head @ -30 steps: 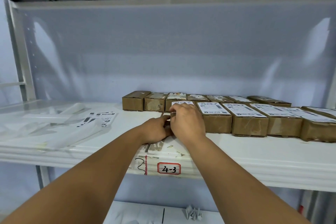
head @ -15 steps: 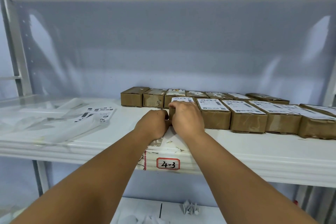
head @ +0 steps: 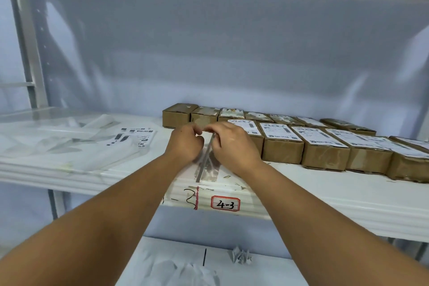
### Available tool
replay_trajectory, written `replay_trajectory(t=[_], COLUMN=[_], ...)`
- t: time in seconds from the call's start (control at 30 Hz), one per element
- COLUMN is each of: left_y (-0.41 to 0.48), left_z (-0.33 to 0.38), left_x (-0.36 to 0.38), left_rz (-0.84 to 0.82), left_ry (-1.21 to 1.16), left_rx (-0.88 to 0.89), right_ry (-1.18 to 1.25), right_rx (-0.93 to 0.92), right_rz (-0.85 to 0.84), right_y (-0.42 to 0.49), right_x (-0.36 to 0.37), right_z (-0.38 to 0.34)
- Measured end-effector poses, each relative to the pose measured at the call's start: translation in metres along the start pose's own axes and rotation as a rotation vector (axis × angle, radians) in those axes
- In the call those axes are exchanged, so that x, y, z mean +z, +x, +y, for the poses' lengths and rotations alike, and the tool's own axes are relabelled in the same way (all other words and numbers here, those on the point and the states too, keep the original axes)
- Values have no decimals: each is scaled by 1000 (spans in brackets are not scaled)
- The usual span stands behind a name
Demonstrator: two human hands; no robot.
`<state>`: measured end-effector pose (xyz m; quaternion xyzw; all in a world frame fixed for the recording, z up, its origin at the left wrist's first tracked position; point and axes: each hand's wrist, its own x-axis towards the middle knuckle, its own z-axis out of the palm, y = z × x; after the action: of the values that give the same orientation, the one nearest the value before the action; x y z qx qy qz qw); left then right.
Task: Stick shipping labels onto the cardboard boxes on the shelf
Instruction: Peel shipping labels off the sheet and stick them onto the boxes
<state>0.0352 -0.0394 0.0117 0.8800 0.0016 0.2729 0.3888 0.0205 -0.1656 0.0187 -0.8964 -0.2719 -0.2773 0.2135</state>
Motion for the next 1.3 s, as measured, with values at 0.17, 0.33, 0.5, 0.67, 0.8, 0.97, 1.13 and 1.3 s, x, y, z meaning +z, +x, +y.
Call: replay_trajectory(t=[0.17,0.33,0.5,0.67,0.8,0.97,1.13,1.3], left_y=[27,69,113,130,132,132,127,123], left_z=[-28,-56,-74,-66,-68,-69,-69,-65], left_x=[-20,-29,-19,9,17,16,14,13], left_rz=[-7,41,49,53,2,47,94,203], left_ry=[61,-2,7,168,238,206,180,106], left_rx=[41,-52,-11,-164,-198,-205,-211,-104], right_ry=[249,372,562,715,780,811,811,856], right_rx=[175,374,460,578,619,629,608,605], right_rz=[-182,-298,-230,-142,-81,-72,-81,-75], right_y=[36,86,107,112,124,119,116,116], right_x=[16,52,81,98,118,111,109,109], right_z=[-16,-19,-9,1,12,5,3,6])
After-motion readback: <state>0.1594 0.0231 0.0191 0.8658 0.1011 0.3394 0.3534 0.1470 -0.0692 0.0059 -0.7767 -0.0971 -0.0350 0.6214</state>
